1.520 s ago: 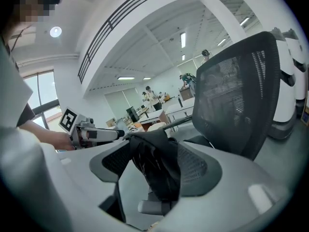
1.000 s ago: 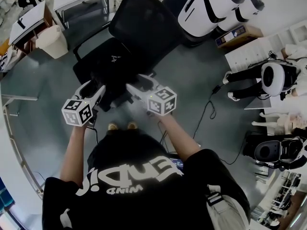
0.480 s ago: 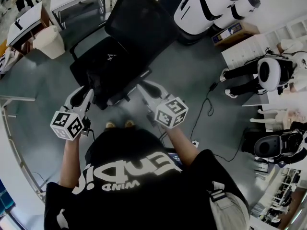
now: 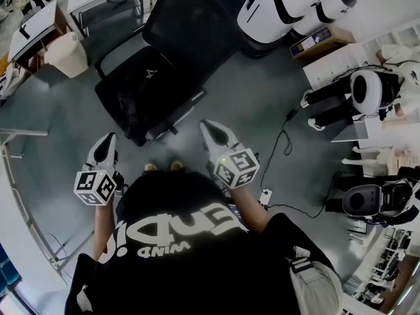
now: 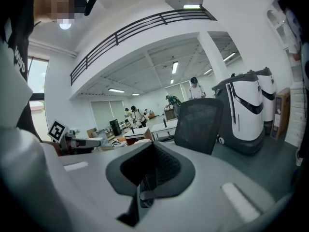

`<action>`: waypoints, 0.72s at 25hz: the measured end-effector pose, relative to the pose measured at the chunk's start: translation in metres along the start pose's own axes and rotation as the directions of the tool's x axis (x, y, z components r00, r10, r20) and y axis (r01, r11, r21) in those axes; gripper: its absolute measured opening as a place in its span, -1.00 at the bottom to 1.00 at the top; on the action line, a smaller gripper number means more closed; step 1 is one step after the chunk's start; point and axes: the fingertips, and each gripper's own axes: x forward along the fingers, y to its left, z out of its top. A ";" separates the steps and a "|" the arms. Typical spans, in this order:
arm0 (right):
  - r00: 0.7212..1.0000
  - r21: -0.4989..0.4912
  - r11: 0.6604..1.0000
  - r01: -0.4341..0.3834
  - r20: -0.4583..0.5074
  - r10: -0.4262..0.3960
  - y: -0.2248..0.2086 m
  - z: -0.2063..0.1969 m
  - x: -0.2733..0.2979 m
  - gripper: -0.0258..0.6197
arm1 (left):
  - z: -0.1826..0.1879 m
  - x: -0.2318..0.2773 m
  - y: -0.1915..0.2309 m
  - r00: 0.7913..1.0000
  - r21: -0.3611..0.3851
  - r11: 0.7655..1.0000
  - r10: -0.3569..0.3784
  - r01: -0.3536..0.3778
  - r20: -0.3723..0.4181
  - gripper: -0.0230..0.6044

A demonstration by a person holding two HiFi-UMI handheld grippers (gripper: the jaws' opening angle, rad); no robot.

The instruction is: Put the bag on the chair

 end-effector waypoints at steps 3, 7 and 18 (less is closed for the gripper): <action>1.000 0.003 1.000 0.021 -0.007 -0.021 -0.001 -0.009 0.004 -0.92 | -0.010 -0.006 0.006 0.999 0.002 0.999 0.044 -0.044 0.018 -0.92; 1.000 -0.004 1.000 0.023 -0.011 -0.023 0.001 -0.018 0.013 -0.92 | -0.016 -0.006 0.010 0.997 0.029 0.997 0.068 -0.069 0.038 -0.92; 0.999 -0.012 0.999 0.030 -0.013 -0.030 0.013 -0.024 0.026 -0.92 | -0.006 -0.006 0.021 0.991 0.039 0.993 0.107 -0.110 0.077 -0.92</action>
